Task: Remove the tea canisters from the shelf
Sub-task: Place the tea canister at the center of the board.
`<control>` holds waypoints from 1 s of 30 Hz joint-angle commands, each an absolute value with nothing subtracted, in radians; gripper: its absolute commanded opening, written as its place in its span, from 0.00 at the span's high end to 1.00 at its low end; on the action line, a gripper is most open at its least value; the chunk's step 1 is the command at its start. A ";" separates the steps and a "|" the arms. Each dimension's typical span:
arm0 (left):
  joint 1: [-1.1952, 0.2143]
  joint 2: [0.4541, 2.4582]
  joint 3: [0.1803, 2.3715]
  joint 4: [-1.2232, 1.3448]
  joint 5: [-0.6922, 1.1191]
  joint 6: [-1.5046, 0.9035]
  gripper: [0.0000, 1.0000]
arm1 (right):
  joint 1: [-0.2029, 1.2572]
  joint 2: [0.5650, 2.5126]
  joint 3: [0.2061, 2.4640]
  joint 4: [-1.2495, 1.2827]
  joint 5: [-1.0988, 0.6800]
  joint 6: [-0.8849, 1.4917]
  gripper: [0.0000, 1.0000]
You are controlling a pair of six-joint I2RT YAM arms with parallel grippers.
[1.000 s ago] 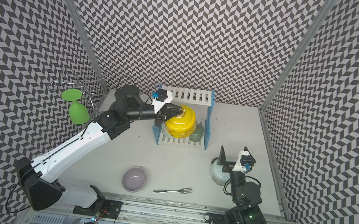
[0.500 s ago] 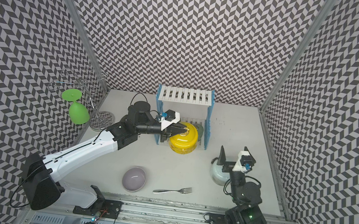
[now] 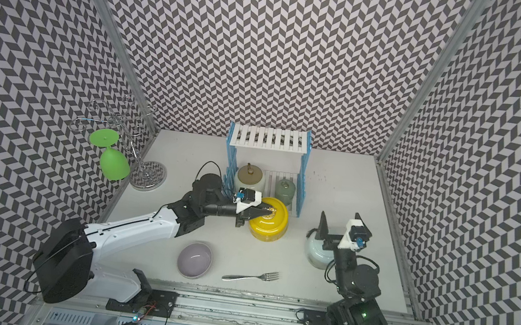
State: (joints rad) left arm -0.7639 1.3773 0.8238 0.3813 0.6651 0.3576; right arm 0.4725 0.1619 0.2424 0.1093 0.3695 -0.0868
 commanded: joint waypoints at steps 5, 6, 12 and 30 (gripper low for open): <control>-0.822 1.405 0.753 0.750 0.659 0.364 1.00 | 0.465 0.146 0.233 0.151 0.366 -0.091 0.00; -0.828 1.414 0.752 0.743 0.654 0.360 1.00 | 0.465 0.148 0.233 0.151 0.369 -0.089 0.01; -0.838 1.483 0.746 0.742 0.650 0.352 1.00 | 0.466 0.132 0.233 0.152 0.370 -0.089 0.00; -0.910 1.622 0.661 0.917 0.593 0.359 1.00 | 0.466 0.111 0.230 0.152 0.368 -0.087 0.00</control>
